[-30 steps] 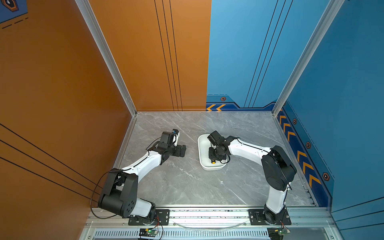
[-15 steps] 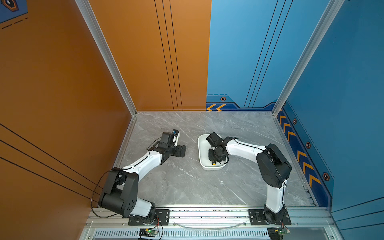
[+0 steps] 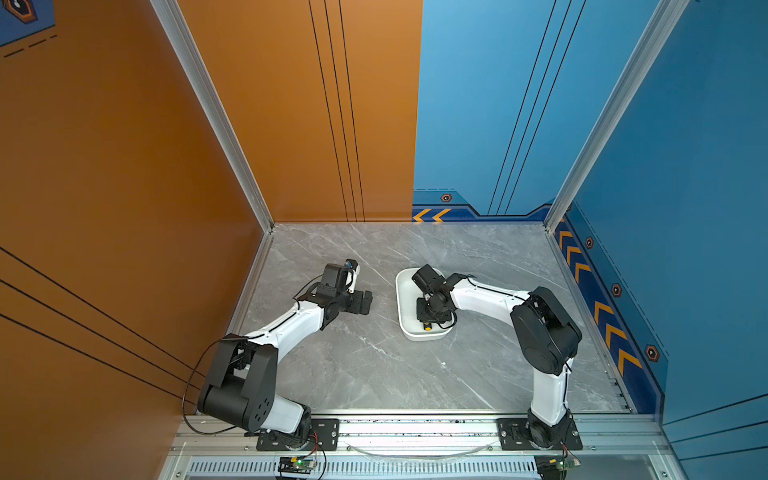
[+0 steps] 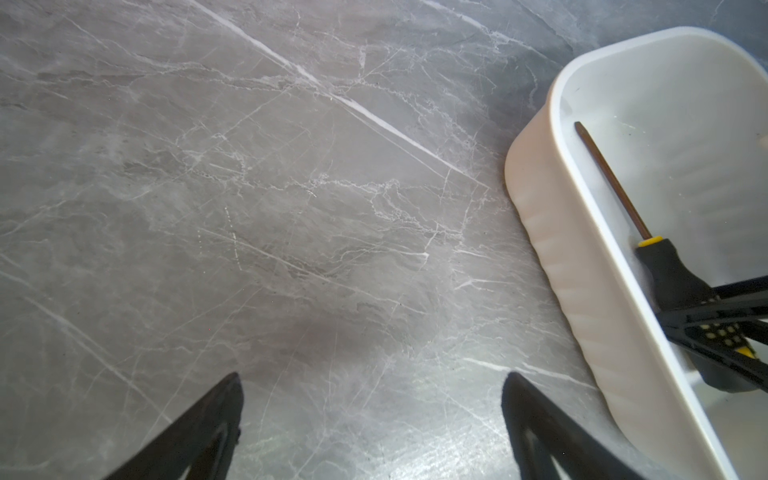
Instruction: Put the screwdriver in the bin
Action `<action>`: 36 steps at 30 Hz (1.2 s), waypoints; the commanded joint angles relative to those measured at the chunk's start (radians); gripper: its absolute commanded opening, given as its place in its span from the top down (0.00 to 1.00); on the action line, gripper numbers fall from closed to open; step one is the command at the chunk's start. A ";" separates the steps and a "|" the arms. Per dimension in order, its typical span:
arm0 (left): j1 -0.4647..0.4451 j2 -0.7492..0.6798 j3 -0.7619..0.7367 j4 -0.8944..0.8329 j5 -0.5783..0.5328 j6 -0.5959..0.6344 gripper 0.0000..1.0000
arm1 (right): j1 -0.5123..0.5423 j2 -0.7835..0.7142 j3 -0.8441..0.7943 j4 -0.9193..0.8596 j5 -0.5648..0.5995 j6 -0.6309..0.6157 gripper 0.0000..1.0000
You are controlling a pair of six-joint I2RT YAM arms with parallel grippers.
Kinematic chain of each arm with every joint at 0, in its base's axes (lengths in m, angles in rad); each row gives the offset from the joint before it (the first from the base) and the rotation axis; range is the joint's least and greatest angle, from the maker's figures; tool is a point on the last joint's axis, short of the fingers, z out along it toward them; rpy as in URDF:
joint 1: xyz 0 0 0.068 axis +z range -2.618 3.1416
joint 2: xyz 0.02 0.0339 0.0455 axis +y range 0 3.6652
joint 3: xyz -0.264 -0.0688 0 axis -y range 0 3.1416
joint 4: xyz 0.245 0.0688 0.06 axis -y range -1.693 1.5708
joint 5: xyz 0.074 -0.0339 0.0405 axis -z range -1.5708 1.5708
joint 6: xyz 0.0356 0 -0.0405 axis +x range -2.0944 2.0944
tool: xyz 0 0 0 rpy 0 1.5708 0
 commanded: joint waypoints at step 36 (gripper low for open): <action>0.258 -0.173 -0.309 0.503 -0.192 0.095 0.02 | -0.636 -0.927 -0.760 0.708 0.195 -0.661 0.17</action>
